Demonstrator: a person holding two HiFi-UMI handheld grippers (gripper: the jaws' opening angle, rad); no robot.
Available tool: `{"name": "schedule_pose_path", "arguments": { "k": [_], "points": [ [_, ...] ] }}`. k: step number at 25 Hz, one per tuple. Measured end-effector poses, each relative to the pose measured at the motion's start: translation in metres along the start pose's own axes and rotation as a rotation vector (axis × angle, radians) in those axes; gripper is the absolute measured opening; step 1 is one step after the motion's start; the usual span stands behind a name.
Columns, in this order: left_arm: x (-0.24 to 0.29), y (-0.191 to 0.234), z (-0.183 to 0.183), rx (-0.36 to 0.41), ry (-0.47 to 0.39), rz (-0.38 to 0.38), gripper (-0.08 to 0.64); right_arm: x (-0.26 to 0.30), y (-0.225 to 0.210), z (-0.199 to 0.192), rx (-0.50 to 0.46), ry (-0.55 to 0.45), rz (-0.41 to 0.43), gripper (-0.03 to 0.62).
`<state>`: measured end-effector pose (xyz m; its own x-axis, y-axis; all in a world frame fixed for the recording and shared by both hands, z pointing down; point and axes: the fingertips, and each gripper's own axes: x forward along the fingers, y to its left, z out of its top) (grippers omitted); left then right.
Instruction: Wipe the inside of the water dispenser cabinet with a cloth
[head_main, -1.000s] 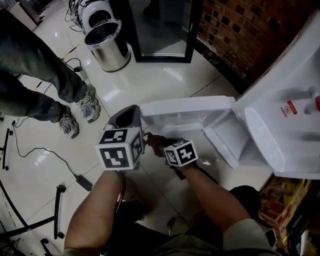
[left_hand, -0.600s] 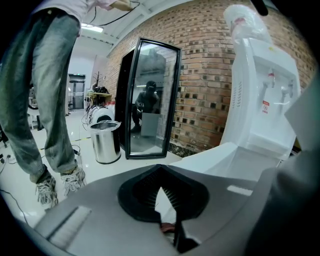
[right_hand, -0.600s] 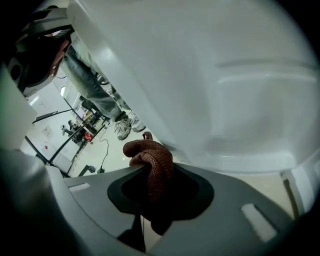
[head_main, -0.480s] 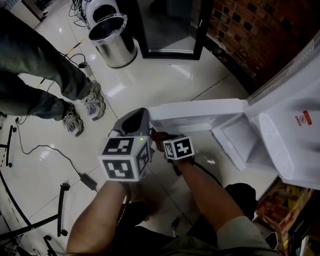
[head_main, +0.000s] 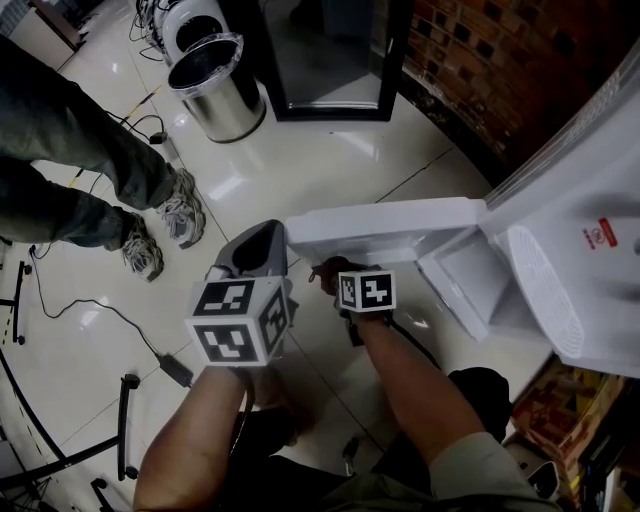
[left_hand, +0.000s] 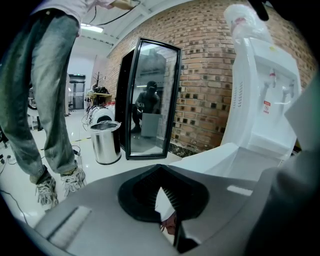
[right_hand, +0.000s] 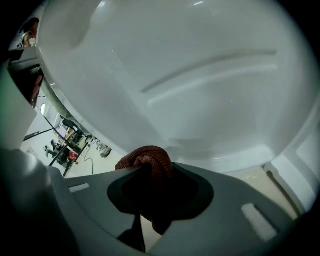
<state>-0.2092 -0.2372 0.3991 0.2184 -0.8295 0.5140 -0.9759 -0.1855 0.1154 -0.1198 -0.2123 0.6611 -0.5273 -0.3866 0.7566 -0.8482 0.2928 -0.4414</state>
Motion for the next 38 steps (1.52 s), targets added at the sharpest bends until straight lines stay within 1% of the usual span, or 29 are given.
{"name": "schedule_pose_path", "arguments": {
  "k": [4,7,9,17,21,27,30,33,38],
  "points": [
    [-0.002,0.000,0.001,0.011,-0.005,-0.001,0.000,-0.001,-0.007,0.009,0.063,-0.049,-0.018,0.106],
    [-0.002,0.000,0.001,0.015,-0.003,-0.001,0.000,-0.006,-0.023,0.019,0.164,-0.109,-0.035,0.106],
    [-0.002,0.000,0.001,0.014,-0.003,0.001,0.000,-0.009,-0.031,0.021,0.211,-0.120,-0.040,0.107],
    [-0.001,0.000,0.003,0.015,-0.006,0.005,0.000,-0.025,-0.062,0.023,0.248,-0.162,-0.133,0.106],
    [0.000,0.002,0.003,0.012,-0.005,0.010,0.000,-0.041,-0.086,0.025,0.273,-0.189,-0.181,0.106],
    [0.001,0.003,0.005,0.016,-0.006,0.010,0.000,-0.074,-0.138,0.020,0.300,-0.211,-0.306,0.106],
    [0.002,0.004,0.006,0.018,-0.006,0.012,0.000,-0.091,-0.155,0.019,0.308,-0.221,-0.355,0.106],
    [0.002,0.003,0.007,0.022,-0.005,0.011,0.000,-0.106,-0.165,0.021,0.305,-0.235,-0.389,0.106],
    [0.002,0.003,0.006,0.023,-0.003,0.015,0.000,-0.121,-0.166,0.020,0.279,-0.231,-0.422,0.106]
  ]
}}
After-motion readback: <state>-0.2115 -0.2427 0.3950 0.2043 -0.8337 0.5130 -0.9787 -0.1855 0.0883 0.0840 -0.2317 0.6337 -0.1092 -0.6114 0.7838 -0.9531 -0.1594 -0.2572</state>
